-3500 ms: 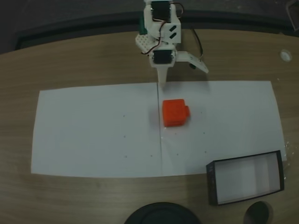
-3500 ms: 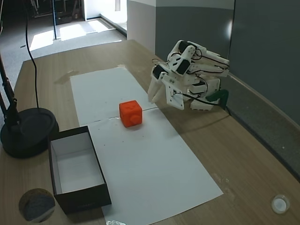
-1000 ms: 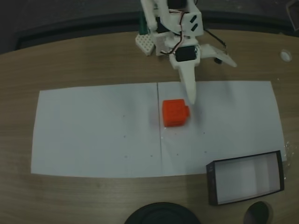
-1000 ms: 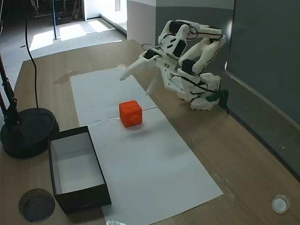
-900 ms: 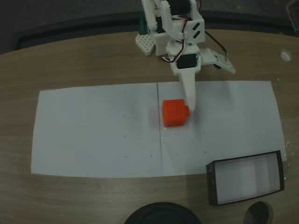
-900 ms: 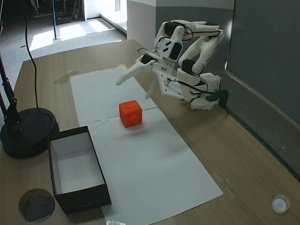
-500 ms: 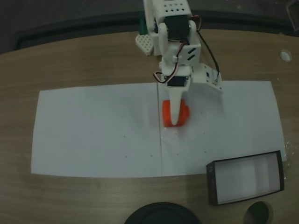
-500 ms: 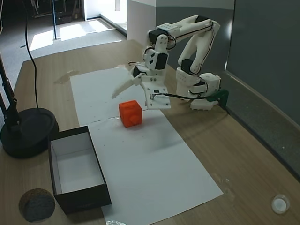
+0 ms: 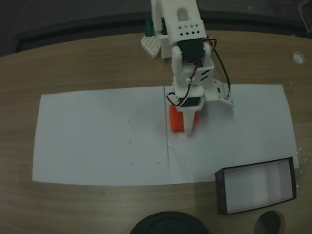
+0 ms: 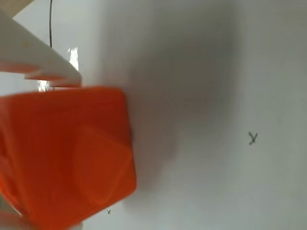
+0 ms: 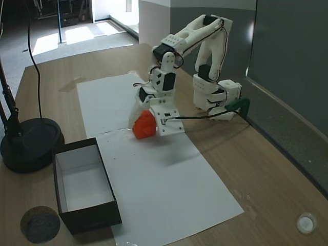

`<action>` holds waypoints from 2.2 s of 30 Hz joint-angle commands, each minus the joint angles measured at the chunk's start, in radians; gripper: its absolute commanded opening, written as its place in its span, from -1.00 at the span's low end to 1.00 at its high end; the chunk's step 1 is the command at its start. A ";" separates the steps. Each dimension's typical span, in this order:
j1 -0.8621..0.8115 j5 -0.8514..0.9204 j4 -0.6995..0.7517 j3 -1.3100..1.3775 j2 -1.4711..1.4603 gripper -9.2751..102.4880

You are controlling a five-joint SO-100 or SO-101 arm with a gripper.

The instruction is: Grab a orange square and put it in the box.

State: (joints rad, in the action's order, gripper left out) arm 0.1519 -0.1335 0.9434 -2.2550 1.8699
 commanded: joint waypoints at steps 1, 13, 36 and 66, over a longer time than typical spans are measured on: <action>0.002 0.044 -0.002 0.064 0.003 -0.67; 0.014 0.048 0.009 0.532 0.000 -0.67; 0.331 0.089 -0.074 1.453 -0.738 -0.67; 0.187 0.179 0.390 1.548 -0.454 -0.82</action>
State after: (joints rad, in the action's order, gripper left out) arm 0.3850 0.0215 1.2655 -0.7992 1.1612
